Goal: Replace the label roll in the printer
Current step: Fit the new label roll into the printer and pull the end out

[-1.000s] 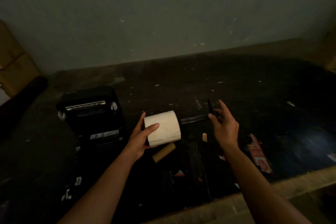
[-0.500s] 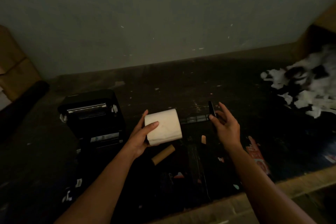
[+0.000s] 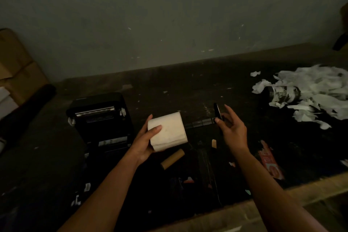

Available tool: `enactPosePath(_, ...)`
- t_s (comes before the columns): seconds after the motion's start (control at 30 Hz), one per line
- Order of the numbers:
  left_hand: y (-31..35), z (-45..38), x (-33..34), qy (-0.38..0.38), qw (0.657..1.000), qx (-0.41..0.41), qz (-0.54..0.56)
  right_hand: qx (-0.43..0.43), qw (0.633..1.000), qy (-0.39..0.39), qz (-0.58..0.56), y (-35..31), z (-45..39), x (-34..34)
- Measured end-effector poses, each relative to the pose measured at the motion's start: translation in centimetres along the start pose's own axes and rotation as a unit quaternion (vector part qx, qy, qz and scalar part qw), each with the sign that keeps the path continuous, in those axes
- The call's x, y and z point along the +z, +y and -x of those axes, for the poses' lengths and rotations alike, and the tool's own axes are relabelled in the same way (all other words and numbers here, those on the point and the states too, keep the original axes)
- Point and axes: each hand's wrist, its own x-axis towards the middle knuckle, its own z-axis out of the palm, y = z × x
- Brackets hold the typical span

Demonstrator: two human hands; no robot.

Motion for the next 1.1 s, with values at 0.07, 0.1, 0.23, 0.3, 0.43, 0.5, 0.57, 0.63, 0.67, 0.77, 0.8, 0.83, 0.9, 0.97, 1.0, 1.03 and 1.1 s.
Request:
enactPosePath(0.07, 0.1, 0.2, -0.2, 0.001, 1.000, -0.001, -0.004, -0.003, 1.000, -0.002, -0.006, 0.1, 0.2, 0.3)
enactPosePath(0.1, 0.2, 0.3, -0.3, 0.001, 1.000, -0.004, -0.006, -0.003, 1.000, -0.003, -0.005, 0.1, 0.3, 0.5)
enactPosePath(0.23, 0.3, 0.7, -1.0, 0.003, 1.000, -0.009, -0.009, -0.004, 1.000, -0.009, -0.007, 0.2, 0.5, 0.8)
enactPosePath(0.3, 0.3, 0.8, -1.3, 0.006, 1.000, -0.003, -0.003, -0.003, 1.000, -0.014, -0.008, 0.3, 0.8, 1.0)
enactPosePath(0.43, 0.3, 0.8, -1.3, -0.001, 1.000, -0.001, -0.002, -0.016, 0.999, -0.028, -0.005, 0.3, 1.2, 2.2)
enactPosePath(0.5, 0.2, 0.7, -1.1, -0.003, 1.000, 0.003, -0.005, -0.014, 0.999, -0.031, -0.017, 0.0, 1.3, 2.8)
enactPosePath(0.57, 0.2, 0.6, -0.8, 0.000, 1.000, 0.007, -0.010, -0.019, 0.999, -0.040, -0.026, -0.4, 1.5, 3.4)
enactPosePath(0.63, 0.1, 0.5, -0.4, 0.003, 1.000, 0.010, -0.005, -0.025, 0.998, -0.053, -0.038, -0.7, 1.9, 4.1)
enactPosePath(0.67, 0.1, 0.5, -0.2, 0.003, 1.000, 0.011, -0.002, -0.026, 0.997, -0.058, -0.045, -0.9, 2.1, 4.5)
enactPosePath(0.77, 0.1, 0.3, 0.4, -0.004, 1.000, 0.021, -0.005, -0.027, 0.994, -0.089, -0.051, -1.6, 2.8, 5.5)
enactPosePath(0.8, 0.1, 0.3, 0.6, -0.008, 1.000, 0.024, -0.009, -0.032, 0.994, -0.099, -0.043, -1.7, 3.1, 5.8)
enactPosePath(0.83, 0.1, 0.2, 0.8, -0.012, 1.000, 0.025, -0.012, -0.038, 0.993, -0.106, -0.033, -1.9, 3.4, 6.1)
enactPosePath(0.9, 0.1, 0.1, 1.0, -0.016, 1.000, 0.023, -0.010, -0.032, 0.992, -0.122, -0.027, -2.1, 3.7, 6.3)
enactPosePath(0.97, 0.0, 0.0, 0.9, -0.011, 1.000, 0.023, -0.008, -0.009, 0.989, -0.144, -0.031, -2.3, 3.6, 6.2)
enactPosePath(1.0, 0.0, 0.0, 0.8, -0.008, 1.000, 0.024, -0.009, 0.003, 0.987, -0.160, -0.029, -2.4, 3.5, 6.1)
enactPosePath(1.03, -0.1, 0.0, 0.8, -0.006, 1.000, 0.024, -0.011, 0.016, 0.983, -0.179, -0.027, -2.6, 3.3, 6.0)
enactPosePath(1.1, -0.1, 0.1, 0.8, -0.004, 1.000, 0.024, -0.016, 0.052, 0.971, -0.230, -0.024, -2.9, 2.8, 6.0)
